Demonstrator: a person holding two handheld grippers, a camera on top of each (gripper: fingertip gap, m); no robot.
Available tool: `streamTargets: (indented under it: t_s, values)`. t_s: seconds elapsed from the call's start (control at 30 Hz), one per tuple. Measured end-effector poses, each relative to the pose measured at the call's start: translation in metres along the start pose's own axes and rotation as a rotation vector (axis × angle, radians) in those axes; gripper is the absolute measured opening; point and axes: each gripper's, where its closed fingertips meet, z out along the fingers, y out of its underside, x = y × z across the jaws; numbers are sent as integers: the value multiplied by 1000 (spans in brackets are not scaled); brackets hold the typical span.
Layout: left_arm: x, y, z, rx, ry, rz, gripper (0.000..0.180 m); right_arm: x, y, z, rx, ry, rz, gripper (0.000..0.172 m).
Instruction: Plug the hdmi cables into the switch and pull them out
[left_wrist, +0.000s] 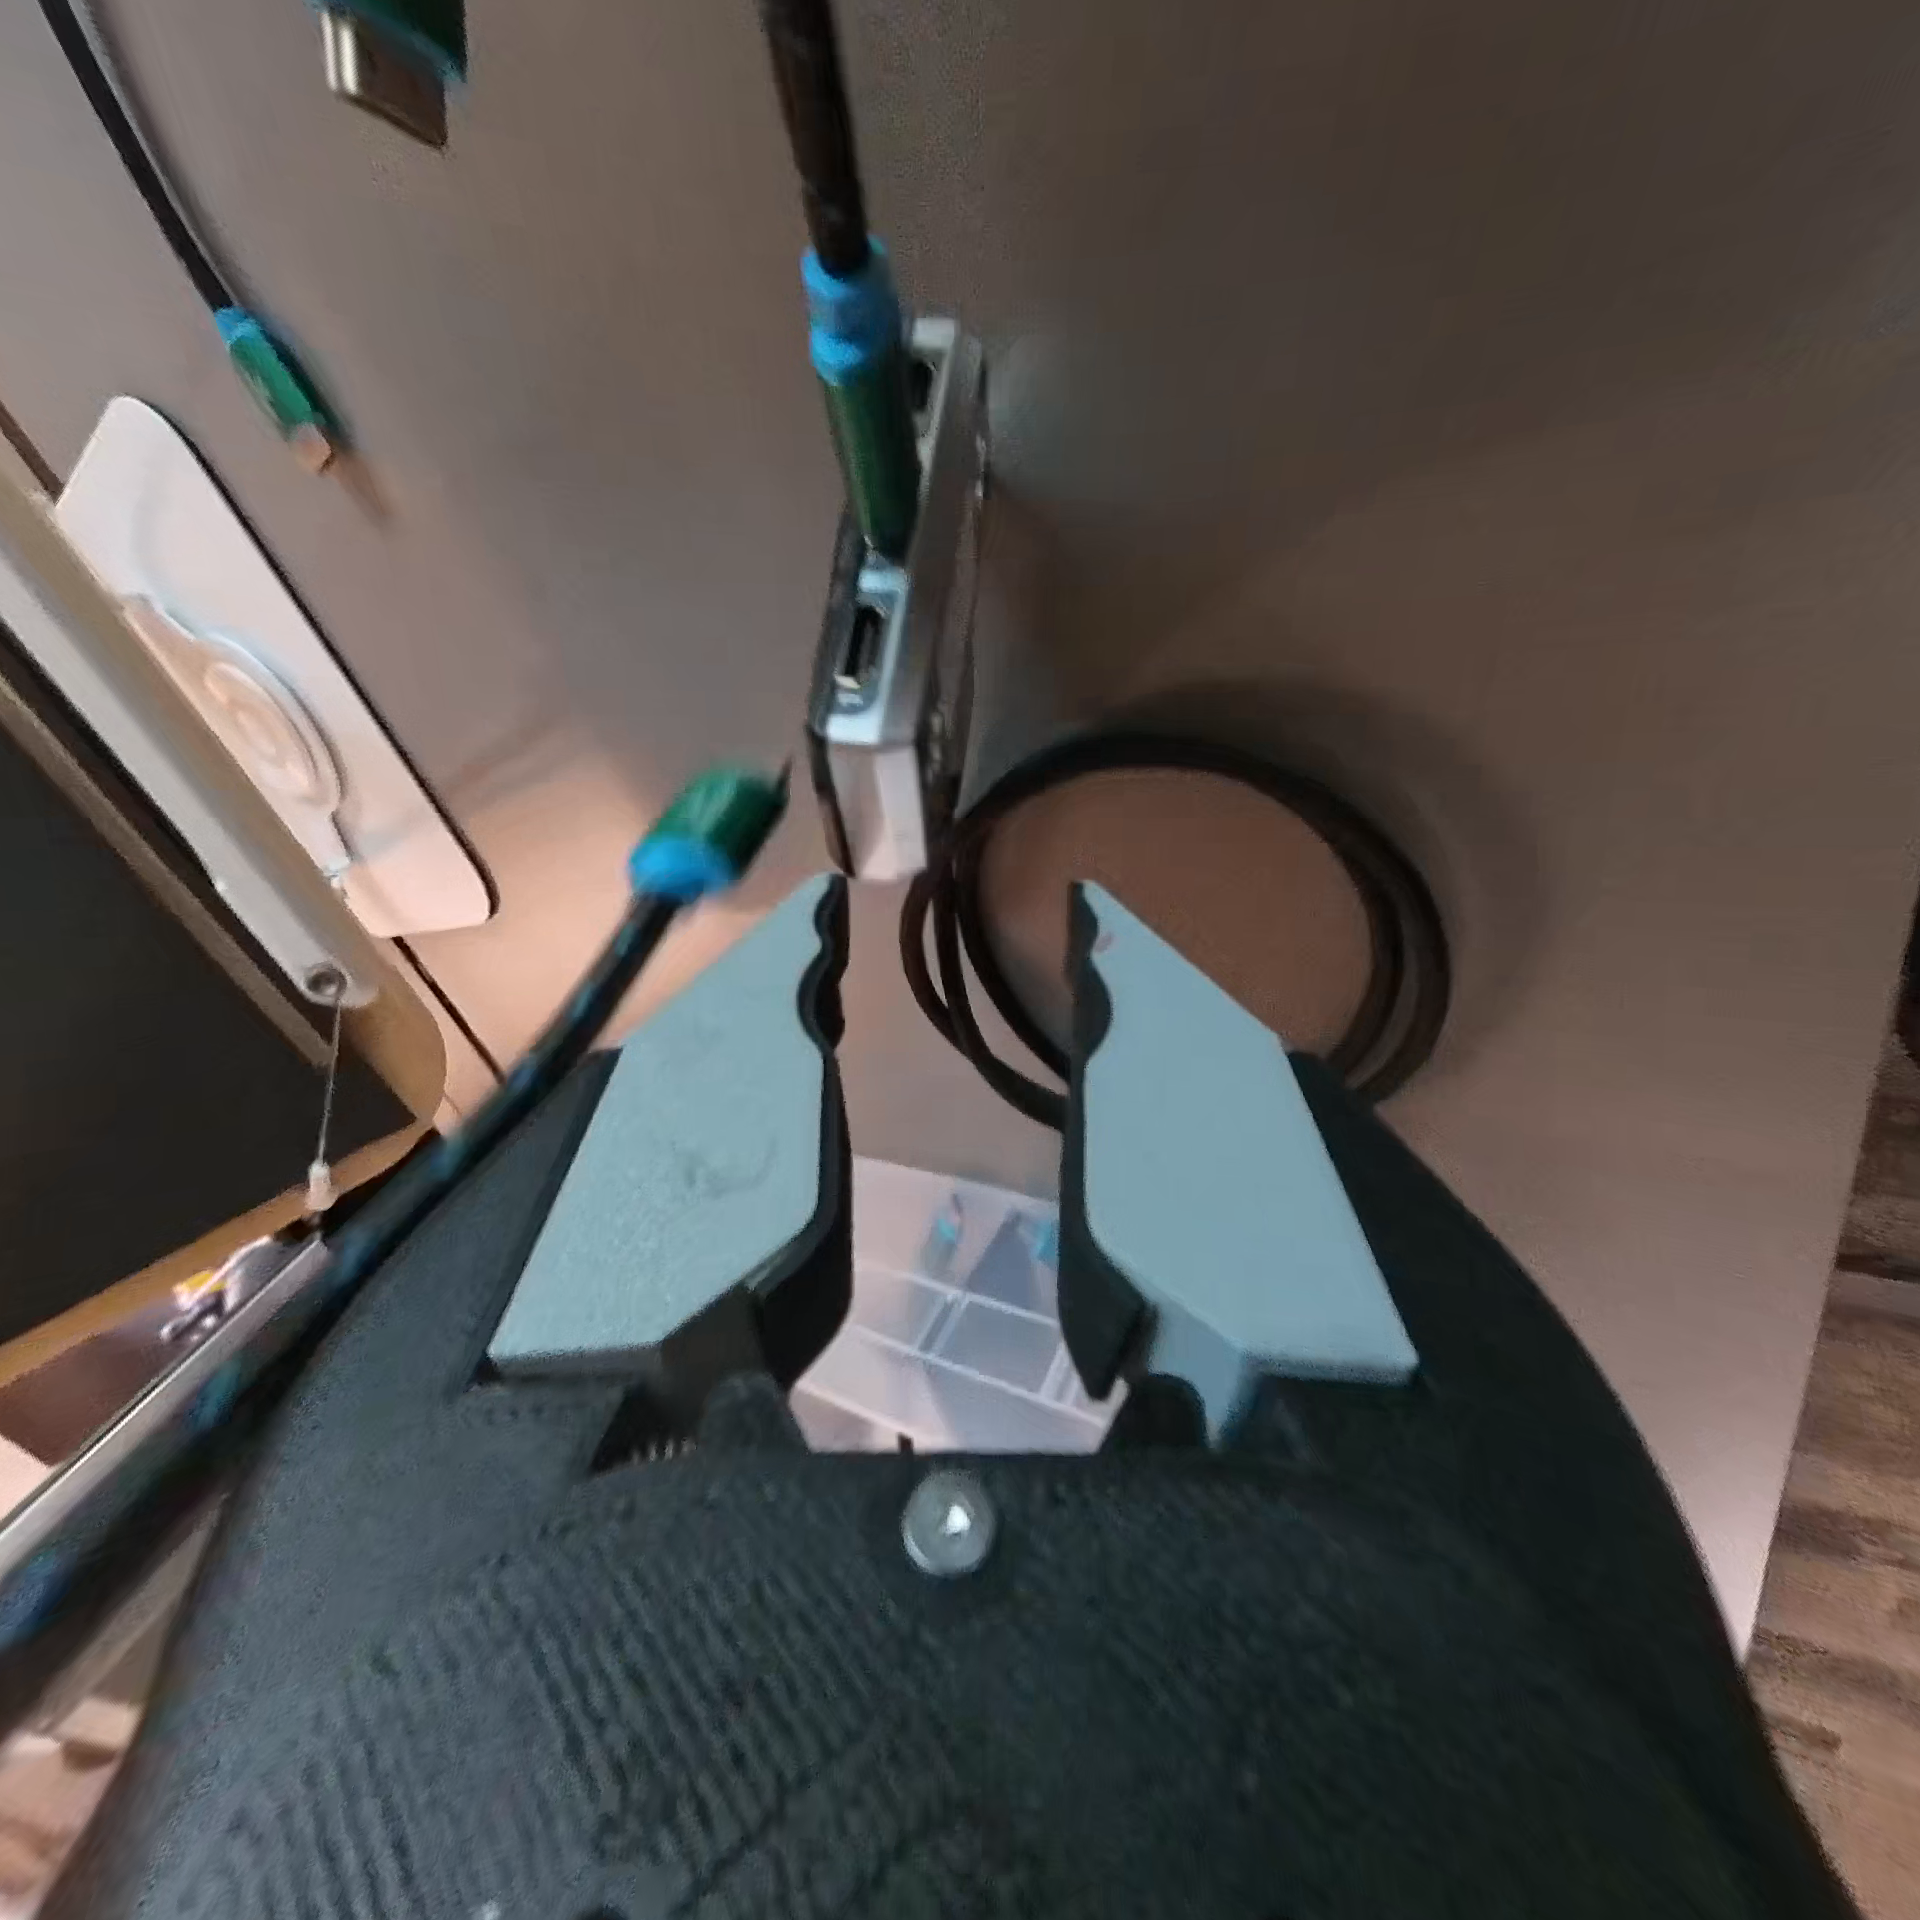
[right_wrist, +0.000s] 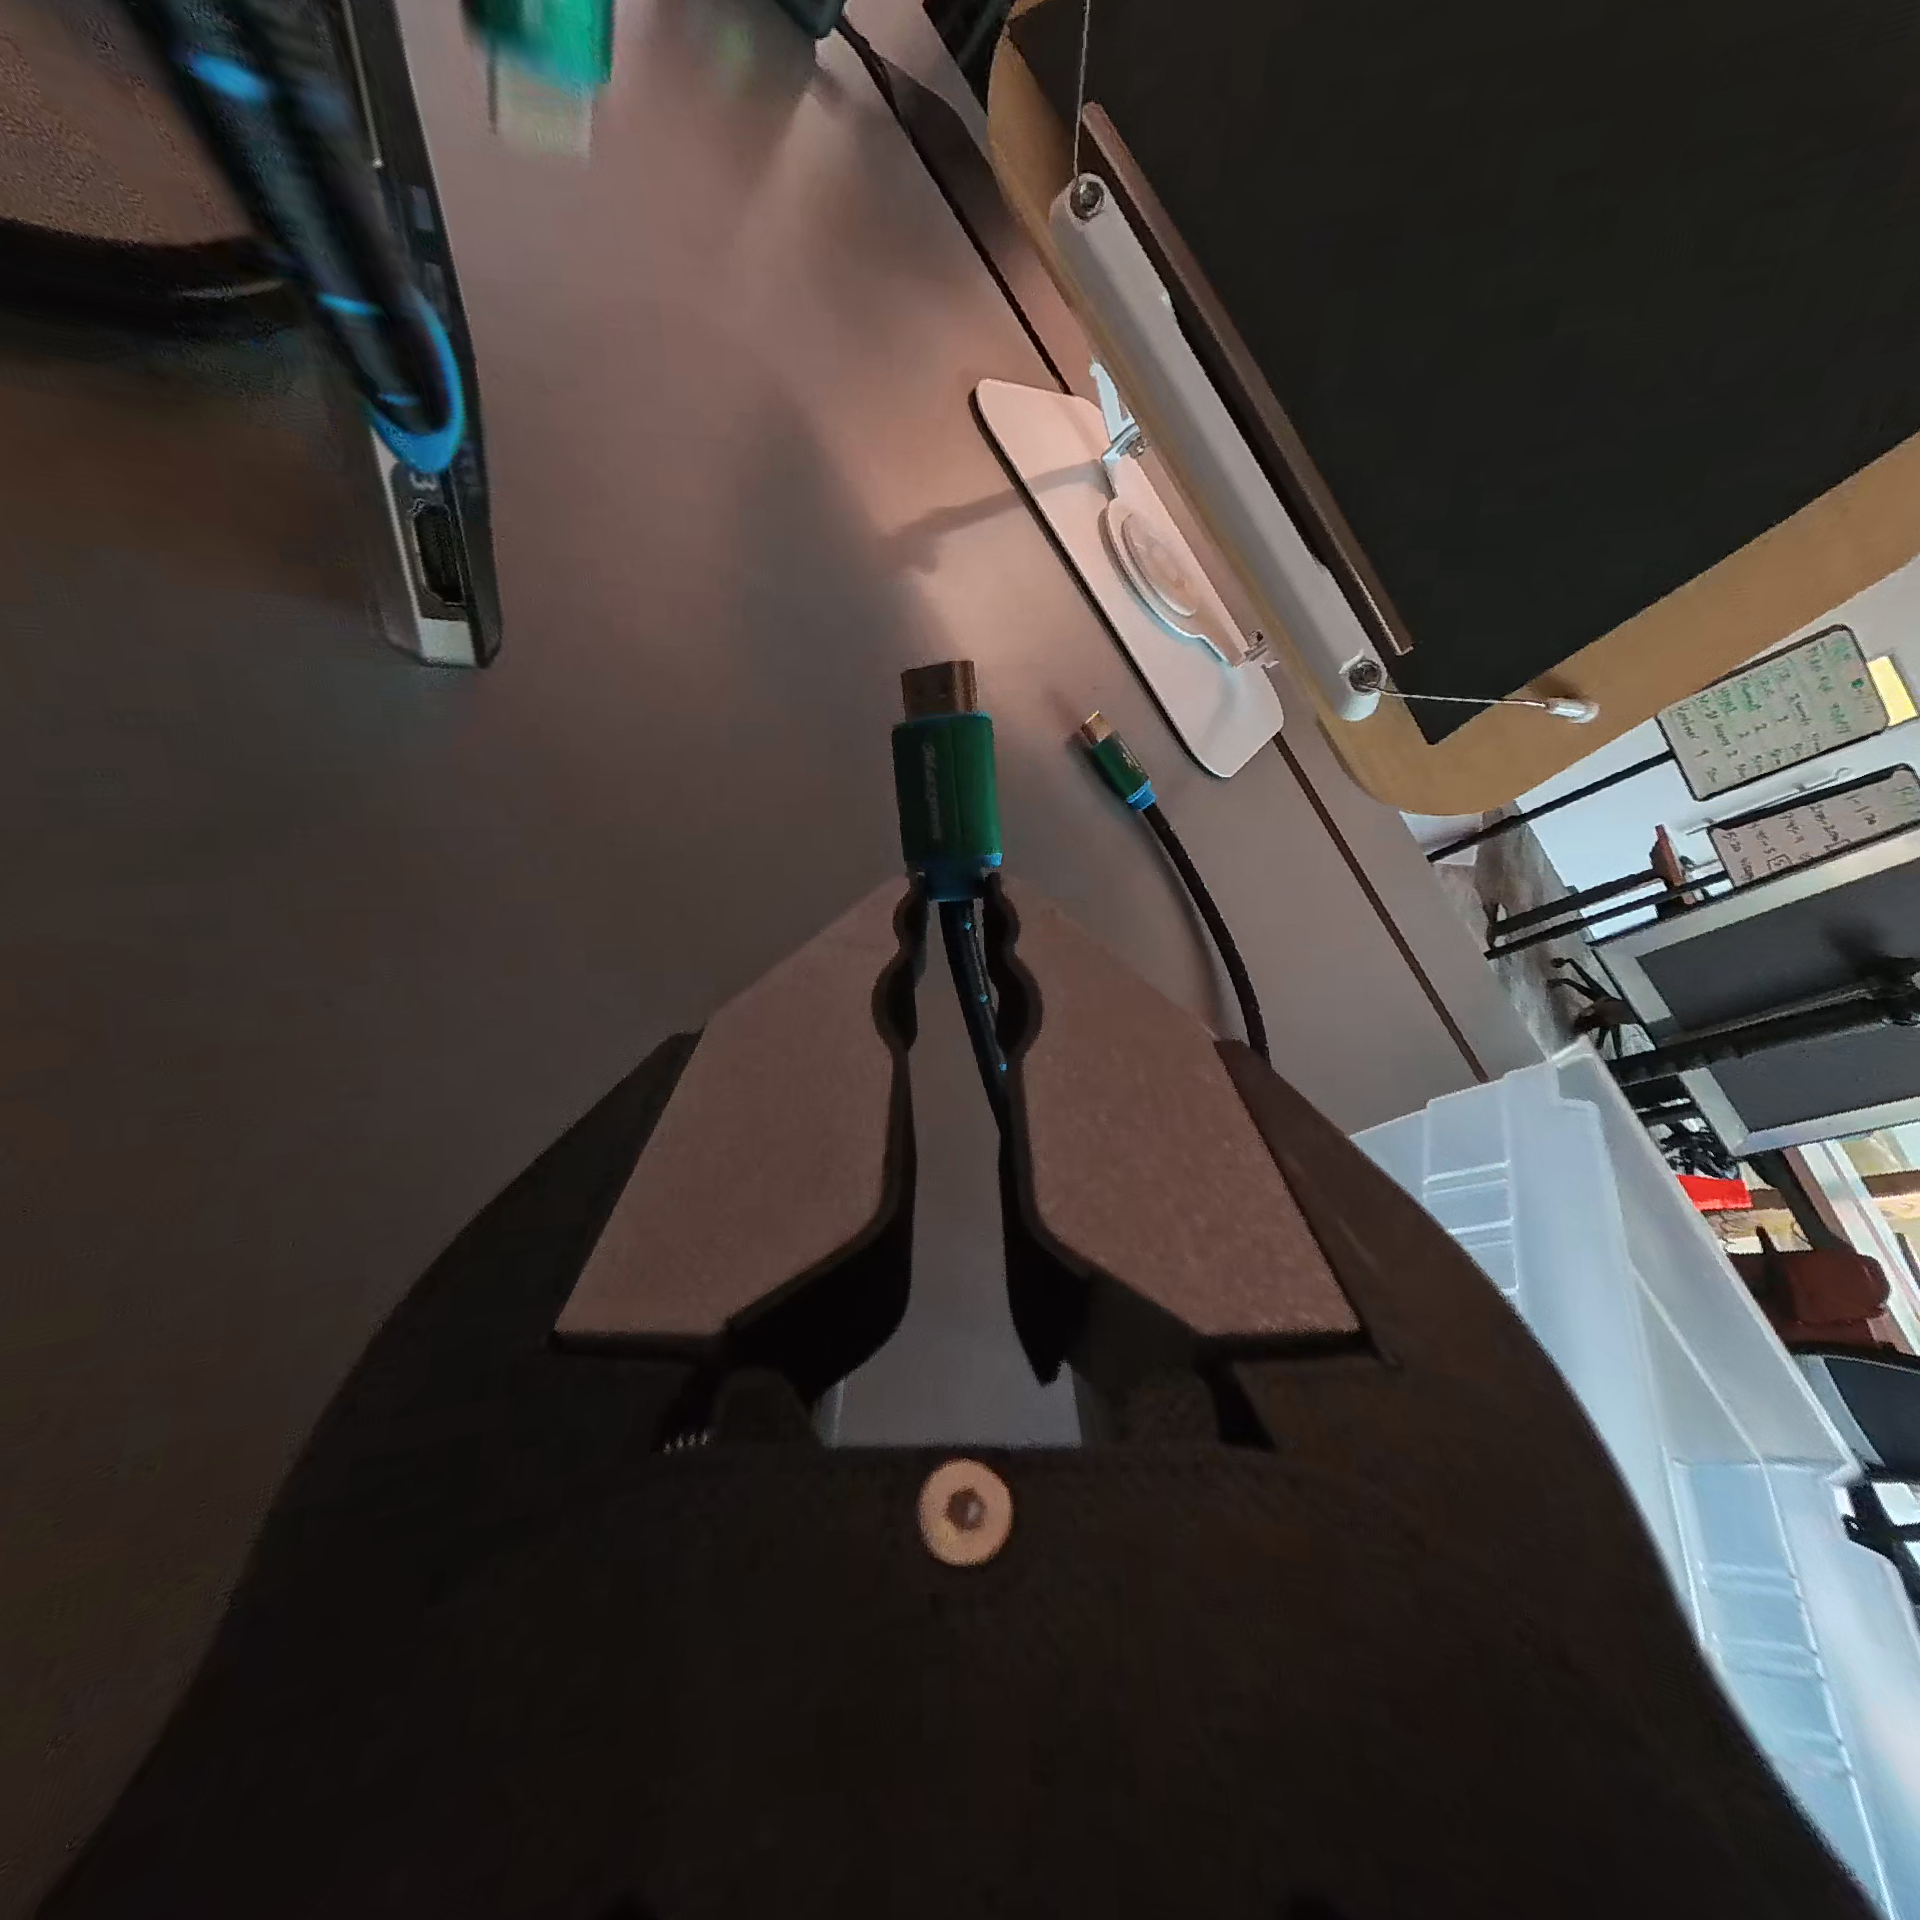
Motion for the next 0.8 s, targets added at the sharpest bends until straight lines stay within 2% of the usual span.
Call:
streamTargets:
  t_s: [0.13, 0.23, 0.33, 0.4, 0.5, 0.63, 0.8]
  values:
    - [7, 7, -7, 47, -35, -47, 42, -2, 2, 1, -11, -16, 10, 6]
    - [13, 13, -2, 59, -89, -46, 36, -6, 1, 2, 0, -53, 37, 6]
    - [23, 25, 1, 50, -74, -92, 37, -6, 3, 2, -1, -75, 77, 6]
    - [24, 25, -3, 100, -77, -133, 37, -7, 5, 3, -6, -92, 91, 6]
    - [29, 8, -5, 232, -86, -191, 33, -12, 8, 6, -28, -113, 82, 6]
    - [41, 16, 4, 220, -96, -215, 31, -13, 9, 6, -33, -107, 74, 6]
    - [26, 24, -11, 293, -210, -335, 21, -11, 10, 6, -28, -120, 102, 6]
